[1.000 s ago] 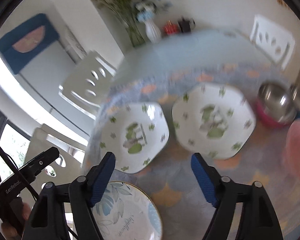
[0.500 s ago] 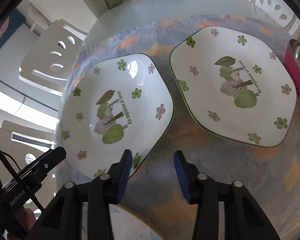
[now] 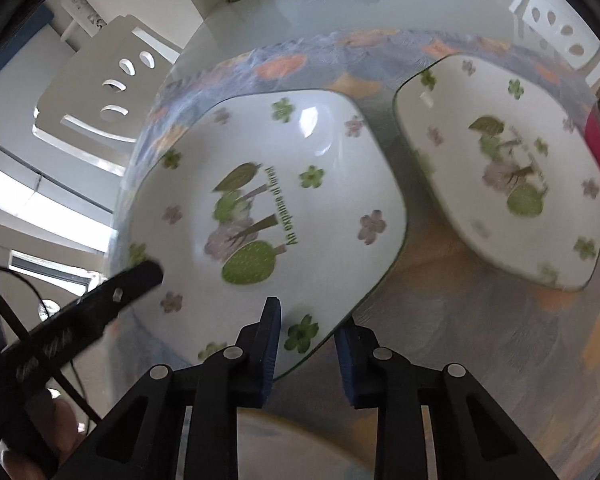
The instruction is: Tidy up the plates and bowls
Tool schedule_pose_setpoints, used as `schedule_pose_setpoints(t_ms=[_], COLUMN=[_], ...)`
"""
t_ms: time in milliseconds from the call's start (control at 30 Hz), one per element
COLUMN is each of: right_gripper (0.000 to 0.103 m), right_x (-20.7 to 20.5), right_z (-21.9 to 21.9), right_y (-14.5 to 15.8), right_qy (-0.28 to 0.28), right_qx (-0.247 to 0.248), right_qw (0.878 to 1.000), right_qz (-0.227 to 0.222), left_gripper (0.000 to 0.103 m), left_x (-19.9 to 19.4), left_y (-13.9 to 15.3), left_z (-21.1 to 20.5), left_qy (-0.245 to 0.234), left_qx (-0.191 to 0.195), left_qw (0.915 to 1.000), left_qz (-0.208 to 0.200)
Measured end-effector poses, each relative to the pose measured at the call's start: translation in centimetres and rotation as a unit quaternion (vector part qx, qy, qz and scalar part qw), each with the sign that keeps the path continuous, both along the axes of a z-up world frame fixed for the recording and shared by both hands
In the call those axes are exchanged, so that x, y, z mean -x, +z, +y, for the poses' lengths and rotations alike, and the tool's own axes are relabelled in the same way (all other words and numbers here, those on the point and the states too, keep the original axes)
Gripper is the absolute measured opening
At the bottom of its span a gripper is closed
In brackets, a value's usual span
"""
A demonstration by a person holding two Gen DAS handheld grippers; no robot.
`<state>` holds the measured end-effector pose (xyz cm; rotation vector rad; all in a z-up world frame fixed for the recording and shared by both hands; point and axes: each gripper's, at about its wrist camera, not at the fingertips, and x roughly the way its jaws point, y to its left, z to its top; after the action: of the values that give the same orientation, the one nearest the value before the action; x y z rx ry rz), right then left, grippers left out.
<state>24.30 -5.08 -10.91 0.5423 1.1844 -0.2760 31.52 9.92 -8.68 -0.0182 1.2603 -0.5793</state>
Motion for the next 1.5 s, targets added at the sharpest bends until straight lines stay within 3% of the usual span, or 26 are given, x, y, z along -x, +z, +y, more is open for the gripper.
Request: schedule_pose_setpoints(t_ms=[133,267,500,633,833,1000,1167,1367,1500], right_gripper=[0.028,0.028,0.044,0.044,0.03,0.028,0.028,0.028,0.028], right_x=[0.0,0.3,-0.5,-1.6,-2.3,-1.9,-1.6,-1.3,-0.5], right_z=[1.2,-0.4,-4.1,-4.9,-4.7,-4.7,-4.3,-4.1,-3.5], right_y=[0.2,-0.6,0.4,-0.8,-1.1,-0.9,0.4,0.8,2.0], right_qy=[-0.004,-0.014,0.008,0.02,0.038,0.06,0.08,0.084,0.086], right_qx=[-0.022,-0.053,-0.016,-0.031,0.001,0.016,0.04,0.024,0.03], right_qw=[1.0,0.998,1.0,0.999,0.999,0.997,0.994,0.994,0.992], right_qz=[-0.01,0.007,-0.011,-0.016,-0.029,-0.037,-0.061,-0.071,-0.083], left_gripper=[0.04,0.04,0.039,0.033,0.02,0.02,0.02,0.02,0.02], left_x=[-1.1,-1.2,-0.3,-0.6,-1.1,-0.5,-0.8,0.2,1.2], left_y=[0.0,-0.4,-1.0,-1.6,-2.2,-1.4,0.5,1.1,2.3], left_z=[0.4,0.4,-0.6,-0.7,-0.3,-0.7,0.1,0.2,0.9], left_qy=[0.001,-0.011,-0.031,-0.025,-0.019,-0.035,-0.032,-0.044,-0.043], left_qx=[-0.004,0.003,0.018,0.021,0.029,0.014,0.049,0.029,0.036], left_qw=[1.0,0.9999,0.9993,0.9993,0.9993,0.9991,0.9973,0.9962,0.995], left_qz=[-0.004,0.007,0.015,0.019,0.017,-0.021,-0.044,-0.07,-0.083])
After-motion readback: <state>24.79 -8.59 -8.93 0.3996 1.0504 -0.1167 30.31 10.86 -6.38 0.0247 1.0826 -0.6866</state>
